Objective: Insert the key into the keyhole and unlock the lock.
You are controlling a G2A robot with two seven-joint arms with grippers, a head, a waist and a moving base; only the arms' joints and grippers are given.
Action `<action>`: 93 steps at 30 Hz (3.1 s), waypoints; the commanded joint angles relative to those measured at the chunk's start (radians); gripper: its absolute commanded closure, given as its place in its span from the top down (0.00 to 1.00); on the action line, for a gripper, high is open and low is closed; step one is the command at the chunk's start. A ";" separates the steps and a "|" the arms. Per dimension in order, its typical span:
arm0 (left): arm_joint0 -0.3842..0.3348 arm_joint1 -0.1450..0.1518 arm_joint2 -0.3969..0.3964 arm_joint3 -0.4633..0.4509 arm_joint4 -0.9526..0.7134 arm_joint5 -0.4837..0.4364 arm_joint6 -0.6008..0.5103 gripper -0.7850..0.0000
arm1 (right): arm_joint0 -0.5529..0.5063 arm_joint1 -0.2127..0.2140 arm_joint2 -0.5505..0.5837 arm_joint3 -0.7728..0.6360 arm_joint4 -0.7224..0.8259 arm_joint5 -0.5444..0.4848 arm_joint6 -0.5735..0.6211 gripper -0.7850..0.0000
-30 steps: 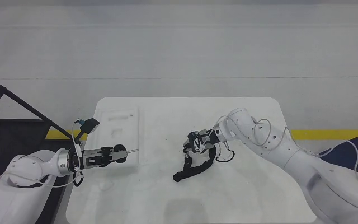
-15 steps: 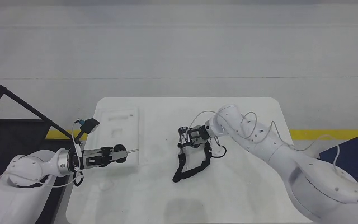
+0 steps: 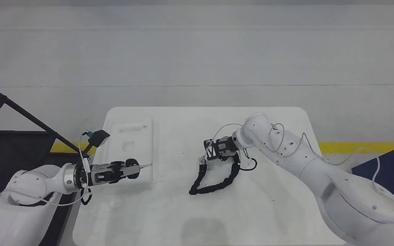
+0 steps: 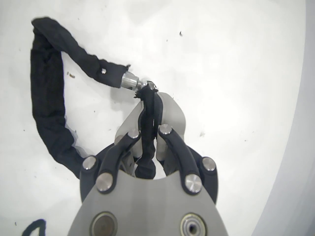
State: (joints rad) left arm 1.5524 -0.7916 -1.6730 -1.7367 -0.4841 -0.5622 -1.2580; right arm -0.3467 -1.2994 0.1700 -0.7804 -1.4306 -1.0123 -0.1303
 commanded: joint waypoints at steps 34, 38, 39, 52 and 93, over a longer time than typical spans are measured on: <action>0.000 0.000 0.000 0.000 0.000 0.000 0.000 0.00 | 0.039 -0.017 0.000 -0.169 0.693 0.000 0.938 0.99; 0.000 0.000 0.000 0.000 0.000 0.000 0.000 0.00 | 0.038 -0.049 0.000 -0.130 0.660 0.000 0.938 0.86; 0.000 0.000 0.000 0.000 0.000 0.000 0.000 0.00 | 0.037 -0.057 0.000 -0.115 0.650 0.000 0.938 0.76; 0.000 0.000 0.000 0.000 0.000 0.000 0.000 0.00 | 0.028 -0.161 0.000 0.036 0.613 0.000 0.938 0.47; 0.000 0.000 0.000 0.000 0.000 0.000 0.000 0.00 | 0.066 -0.031 0.000 -0.233 0.909 0.000 0.833 0.00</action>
State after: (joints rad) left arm 1.5524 -0.7915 -1.6730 -1.7367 -0.4841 -0.5622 -1.2580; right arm -0.2807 -1.3435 0.1700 -0.9927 -0.5366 -1.0123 0.7330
